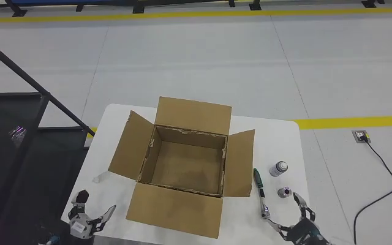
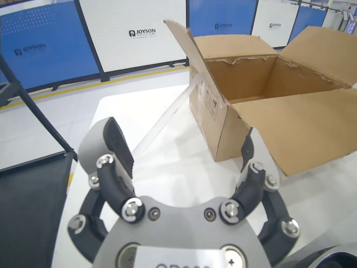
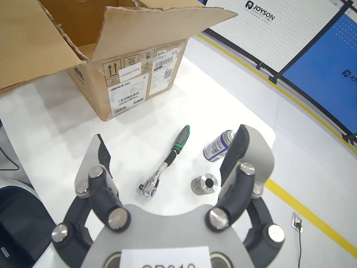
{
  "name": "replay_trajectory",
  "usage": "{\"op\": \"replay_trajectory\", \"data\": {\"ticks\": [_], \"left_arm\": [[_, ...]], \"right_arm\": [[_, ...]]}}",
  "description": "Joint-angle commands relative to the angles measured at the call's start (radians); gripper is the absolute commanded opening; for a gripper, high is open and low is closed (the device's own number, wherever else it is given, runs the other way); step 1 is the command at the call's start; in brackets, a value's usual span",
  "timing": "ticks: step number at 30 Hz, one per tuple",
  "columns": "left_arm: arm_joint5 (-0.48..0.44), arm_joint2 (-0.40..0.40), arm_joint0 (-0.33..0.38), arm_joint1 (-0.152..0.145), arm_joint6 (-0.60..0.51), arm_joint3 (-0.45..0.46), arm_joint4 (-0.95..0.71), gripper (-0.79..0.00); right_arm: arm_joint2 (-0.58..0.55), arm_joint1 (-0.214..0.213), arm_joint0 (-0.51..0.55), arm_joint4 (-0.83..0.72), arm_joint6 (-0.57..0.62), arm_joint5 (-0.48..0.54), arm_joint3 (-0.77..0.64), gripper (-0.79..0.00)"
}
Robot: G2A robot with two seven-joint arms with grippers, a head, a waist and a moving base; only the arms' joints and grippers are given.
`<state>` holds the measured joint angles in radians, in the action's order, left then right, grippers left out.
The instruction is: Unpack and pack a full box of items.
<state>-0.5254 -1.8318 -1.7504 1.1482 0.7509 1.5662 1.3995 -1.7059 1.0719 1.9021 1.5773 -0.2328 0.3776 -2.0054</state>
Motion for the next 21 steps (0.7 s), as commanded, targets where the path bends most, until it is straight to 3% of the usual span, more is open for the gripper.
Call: {"op": "replay_trajectory", "data": {"ticks": [1,5,15,21], "left_arm": [[-0.011,-0.034,-0.026,-0.002,0.017,0.022,-0.029,0.000],[-0.052,-0.093,-0.077,-0.005,0.017,0.059,-0.078,0.000],[-0.051,-0.104,-0.084,-0.006,0.009,0.065,-0.077,0.000],[-0.056,-0.106,-0.077,-0.003,-0.032,0.089,-0.162,0.000]], "right_arm": [[-0.036,0.000,-0.003,-0.059,0.058,0.013,0.014,0.000],[-0.058,0.001,-0.049,-0.159,0.171,0.019,0.054,0.000],[-0.055,0.001,-0.051,-0.162,0.177,0.018,0.055,0.000],[0.005,-0.003,-0.217,-0.229,0.398,0.105,0.177,0.000]]}}
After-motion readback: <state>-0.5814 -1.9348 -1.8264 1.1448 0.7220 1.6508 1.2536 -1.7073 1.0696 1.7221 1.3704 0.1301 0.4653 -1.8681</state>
